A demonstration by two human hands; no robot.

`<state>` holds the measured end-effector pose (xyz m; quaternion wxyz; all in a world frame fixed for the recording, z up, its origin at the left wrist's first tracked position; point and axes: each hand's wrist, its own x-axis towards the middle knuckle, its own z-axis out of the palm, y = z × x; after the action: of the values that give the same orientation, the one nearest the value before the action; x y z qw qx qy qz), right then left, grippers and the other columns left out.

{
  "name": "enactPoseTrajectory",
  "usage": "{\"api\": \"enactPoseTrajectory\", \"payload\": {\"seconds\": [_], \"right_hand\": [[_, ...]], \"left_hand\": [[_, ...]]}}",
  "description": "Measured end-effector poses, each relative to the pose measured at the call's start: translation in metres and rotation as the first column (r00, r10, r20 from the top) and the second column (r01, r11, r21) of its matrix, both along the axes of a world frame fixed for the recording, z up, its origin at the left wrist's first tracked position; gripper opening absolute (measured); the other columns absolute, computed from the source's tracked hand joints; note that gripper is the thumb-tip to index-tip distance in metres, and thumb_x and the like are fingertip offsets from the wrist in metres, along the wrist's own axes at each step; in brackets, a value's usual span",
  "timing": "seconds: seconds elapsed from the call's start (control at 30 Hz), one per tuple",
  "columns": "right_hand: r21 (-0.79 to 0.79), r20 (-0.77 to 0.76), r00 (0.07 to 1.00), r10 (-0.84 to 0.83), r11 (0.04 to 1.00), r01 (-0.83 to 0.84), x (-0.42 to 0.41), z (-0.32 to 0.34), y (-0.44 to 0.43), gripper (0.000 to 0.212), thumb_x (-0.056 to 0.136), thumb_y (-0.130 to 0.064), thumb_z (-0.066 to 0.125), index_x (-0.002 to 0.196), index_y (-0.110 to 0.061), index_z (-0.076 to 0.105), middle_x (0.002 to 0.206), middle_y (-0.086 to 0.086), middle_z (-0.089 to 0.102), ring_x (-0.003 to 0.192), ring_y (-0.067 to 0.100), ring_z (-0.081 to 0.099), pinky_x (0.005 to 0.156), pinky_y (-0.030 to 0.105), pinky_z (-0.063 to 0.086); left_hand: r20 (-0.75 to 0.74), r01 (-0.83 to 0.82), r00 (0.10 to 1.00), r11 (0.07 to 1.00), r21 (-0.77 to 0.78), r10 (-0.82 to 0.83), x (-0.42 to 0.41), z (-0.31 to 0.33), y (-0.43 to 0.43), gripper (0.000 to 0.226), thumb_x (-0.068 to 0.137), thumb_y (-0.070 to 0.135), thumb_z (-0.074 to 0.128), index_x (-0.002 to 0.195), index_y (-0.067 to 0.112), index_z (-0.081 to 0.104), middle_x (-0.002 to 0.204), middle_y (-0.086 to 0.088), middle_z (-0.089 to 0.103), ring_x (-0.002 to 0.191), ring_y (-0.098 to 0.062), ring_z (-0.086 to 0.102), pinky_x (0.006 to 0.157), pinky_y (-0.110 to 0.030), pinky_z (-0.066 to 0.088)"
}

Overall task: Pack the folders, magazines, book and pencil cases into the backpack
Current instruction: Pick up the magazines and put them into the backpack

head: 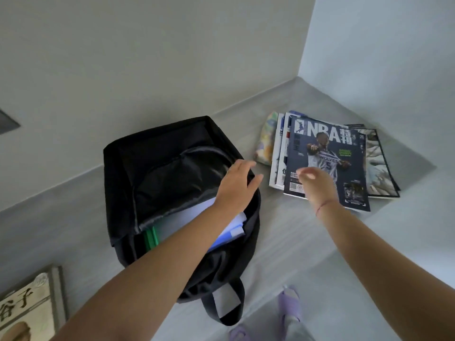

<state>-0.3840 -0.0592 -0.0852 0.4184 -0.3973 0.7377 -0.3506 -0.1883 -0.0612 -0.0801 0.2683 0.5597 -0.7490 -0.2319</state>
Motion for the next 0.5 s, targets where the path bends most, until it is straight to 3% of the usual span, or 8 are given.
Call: {"api": "enactPoseTrajectory", "payload": {"seconds": [0.07,0.17,0.27,0.37,0.5], "right_hand": [[-0.043,-0.203,0.978,-0.051,0.998,0.043,-0.037,-0.004,-0.013,0.029,0.089,-0.008,0.049,0.114,-0.007,0.064,0.127,0.011,0.061,0.094,0.017,0.059,0.083,0.018,0.045],[-0.024,-0.278,0.948,-0.155,0.988,0.155,-0.089,-0.017,-0.032,0.034,0.085,-0.012,0.059,0.118,-0.003,0.062,0.125,0.018,0.062,0.112,0.031,0.058,0.097,0.033,0.042],[0.051,-0.254,0.943,-0.215,0.971,0.235,-0.130,-0.027,-0.046,0.043,0.084,-0.020,0.062,0.125,-0.007,0.057,0.128,0.014,0.060,0.111,0.030,0.058,0.098,0.036,0.043],[0.084,-0.194,0.953,-0.233,0.964,0.253,-0.157,-0.036,-0.060,0.032,0.082,-0.018,0.061,0.113,-0.010,0.064,0.114,0.012,0.068,0.095,0.025,0.060,0.087,0.032,0.046],[0.123,0.015,0.944,-0.330,0.937,0.326,-0.172,-0.044,-0.083,0.031,0.082,-0.012,0.060,0.112,-0.010,0.058,0.108,0.012,0.069,0.098,0.029,0.065,0.088,0.040,0.053]], "left_hand": [[-0.071,-0.012,0.997,0.991,0.130,0.021,-0.029,-0.006,-0.017,0.036,0.091,0.033,0.053,0.121,0.014,0.052,0.124,-0.005,0.055,0.113,-0.021,0.053,0.093,-0.033,0.042],[-0.107,-0.044,0.991,0.950,0.311,0.080,-0.067,-0.019,-0.046,0.040,0.090,0.037,0.052,0.124,0.015,0.049,0.136,-0.003,0.049,0.118,-0.021,0.051,0.096,-0.035,0.041],[-0.073,-0.086,0.989,0.906,0.415,0.127,-0.096,-0.033,-0.071,0.048,0.091,0.037,0.052,0.131,0.011,0.044,0.141,-0.008,0.041,0.123,-0.026,0.046,0.102,-0.040,0.038],[-0.009,-0.172,0.981,0.890,0.421,0.194,-0.115,-0.042,-0.094,0.053,0.090,0.036,0.052,0.134,0.012,0.039,0.142,-0.009,0.039,0.128,-0.030,0.040,0.105,-0.043,0.036],[-0.037,-0.268,0.940,0.801,0.536,0.339,-0.134,-0.045,-0.126,0.067,0.088,0.036,0.057,0.142,0.012,0.026,0.145,-0.011,0.038,0.129,-0.032,0.041,0.105,-0.047,0.038]]}}
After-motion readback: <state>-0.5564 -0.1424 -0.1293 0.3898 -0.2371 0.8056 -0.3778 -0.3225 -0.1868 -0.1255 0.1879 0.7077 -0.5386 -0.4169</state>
